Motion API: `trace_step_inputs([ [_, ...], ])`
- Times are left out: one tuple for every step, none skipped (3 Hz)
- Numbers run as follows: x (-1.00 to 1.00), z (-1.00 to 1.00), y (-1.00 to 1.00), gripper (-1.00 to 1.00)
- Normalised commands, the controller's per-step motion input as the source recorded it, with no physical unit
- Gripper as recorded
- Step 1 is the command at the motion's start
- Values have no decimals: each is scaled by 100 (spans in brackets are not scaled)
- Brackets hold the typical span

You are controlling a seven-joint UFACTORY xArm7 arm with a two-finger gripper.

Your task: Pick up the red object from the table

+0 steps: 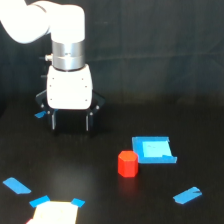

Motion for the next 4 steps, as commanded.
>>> trace_step_inputs([
  [64, -5, 18, 100],
  [11, -58, -11, 72],
  [1, -18, -16, 40],
  [28, -100, -8, 76],
])
